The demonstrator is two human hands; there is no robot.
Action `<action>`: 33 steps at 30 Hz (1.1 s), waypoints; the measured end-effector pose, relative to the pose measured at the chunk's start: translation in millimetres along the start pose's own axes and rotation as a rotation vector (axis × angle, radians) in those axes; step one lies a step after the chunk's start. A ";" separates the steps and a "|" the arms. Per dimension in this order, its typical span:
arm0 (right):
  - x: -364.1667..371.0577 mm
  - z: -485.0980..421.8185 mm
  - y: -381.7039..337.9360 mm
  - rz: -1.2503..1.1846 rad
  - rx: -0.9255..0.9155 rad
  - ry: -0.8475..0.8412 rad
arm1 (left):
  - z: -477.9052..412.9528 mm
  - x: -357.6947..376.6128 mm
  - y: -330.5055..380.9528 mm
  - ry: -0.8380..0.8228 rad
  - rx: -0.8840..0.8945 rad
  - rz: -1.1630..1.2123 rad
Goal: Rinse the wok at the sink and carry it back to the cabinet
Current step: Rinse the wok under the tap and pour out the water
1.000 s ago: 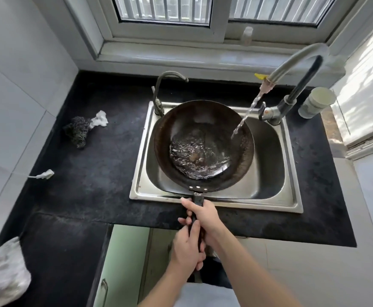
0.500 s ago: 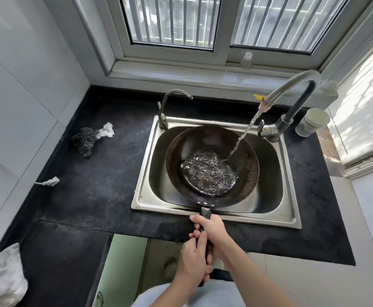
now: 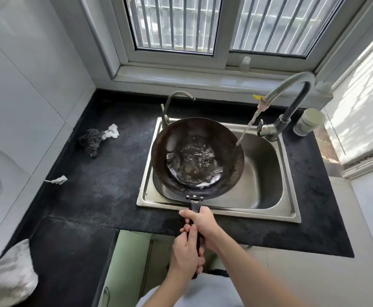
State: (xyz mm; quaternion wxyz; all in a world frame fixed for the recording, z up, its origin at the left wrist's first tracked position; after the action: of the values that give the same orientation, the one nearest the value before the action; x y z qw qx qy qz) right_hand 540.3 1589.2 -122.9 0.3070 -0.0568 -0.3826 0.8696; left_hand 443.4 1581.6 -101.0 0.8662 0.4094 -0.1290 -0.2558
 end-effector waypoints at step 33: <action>-10.7 -12.3 10.9 0.019 0.042 -0.006 | -5.5 5.5 -0.6 -0.034 -0.071 -0.033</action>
State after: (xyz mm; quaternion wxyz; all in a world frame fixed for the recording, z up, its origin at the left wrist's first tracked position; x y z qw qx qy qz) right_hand 547.7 1585.2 -140.6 0.2984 -0.0514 -0.3647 0.8805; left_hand 450.2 1581.8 -104.9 0.8735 0.3759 -0.1278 -0.2816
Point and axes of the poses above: each hand's wrist, its own z-axis away from the middle knuckle, its own x-axis out of the palm, y = z × x, the point moved 8 cm from there along -z, towards the middle knuckle, and after that the axes turned 2 degrees about z, right-handed, at the moved point
